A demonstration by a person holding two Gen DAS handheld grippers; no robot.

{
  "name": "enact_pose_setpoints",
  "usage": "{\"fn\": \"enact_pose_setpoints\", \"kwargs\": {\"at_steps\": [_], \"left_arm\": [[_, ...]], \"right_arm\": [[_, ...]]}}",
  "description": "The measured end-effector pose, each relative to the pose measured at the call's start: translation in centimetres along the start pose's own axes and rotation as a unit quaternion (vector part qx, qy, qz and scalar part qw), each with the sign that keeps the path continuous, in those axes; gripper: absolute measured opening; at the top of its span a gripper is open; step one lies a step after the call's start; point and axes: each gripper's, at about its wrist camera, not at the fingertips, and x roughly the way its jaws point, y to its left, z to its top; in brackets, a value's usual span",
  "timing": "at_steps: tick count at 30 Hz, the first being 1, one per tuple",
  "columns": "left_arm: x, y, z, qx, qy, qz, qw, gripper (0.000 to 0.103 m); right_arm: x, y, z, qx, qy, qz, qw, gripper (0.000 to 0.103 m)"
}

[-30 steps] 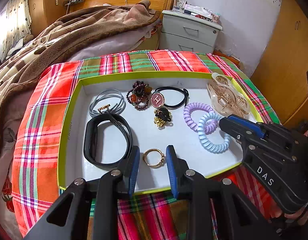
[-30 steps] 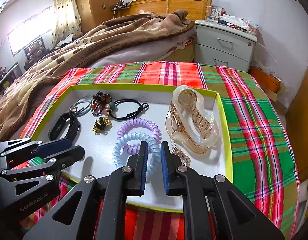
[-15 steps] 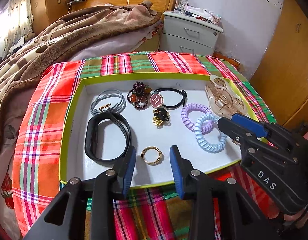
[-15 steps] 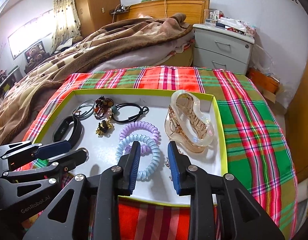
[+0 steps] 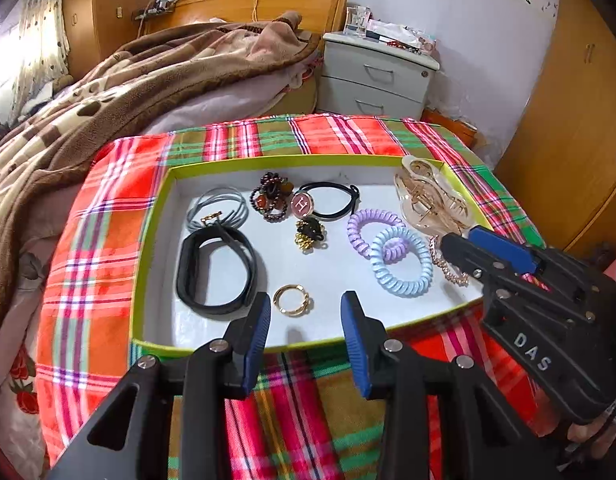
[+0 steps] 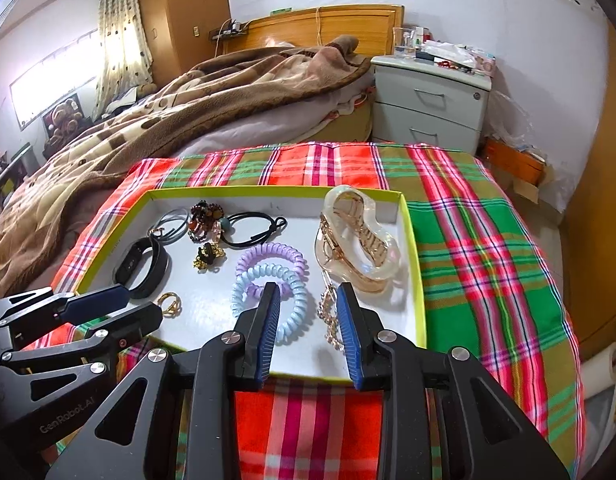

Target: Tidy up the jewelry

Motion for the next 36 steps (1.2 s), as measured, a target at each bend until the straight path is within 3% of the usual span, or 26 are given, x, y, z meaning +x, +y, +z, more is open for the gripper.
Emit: {"fn": "enact_pose_setpoints", "kwargs": {"at_steps": [3,13,22,36], "left_arm": [[-0.8,-0.1,-0.5,0.0,-0.006,0.012,0.9999,0.039],[-4.5,-0.2,-3.1,-0.015,-0.045,0.079,0.9957,0.039],[-7.7,-0.5,-5.6,-0.014,-0.083,0.105,0.9909,0.039],[-8.9,-1.2,-7.7,-0.018,-0.089,0.089,0.9919,0.039]], "right_arm": [[-1.1,0.0,-0.3,0.004,-0.009,-0.005,1.0,0.041],[-5.4,1.4,-2.0,0.002,-0.042,-0.01,0.999,0.042],[-8.2,2.4,-4.2,0.009,-0.066,-0.003,0.998,0.042],[-9.5,3.7,-5.8,0.004,-0.079,-0.005,0.997,0.042]]}}
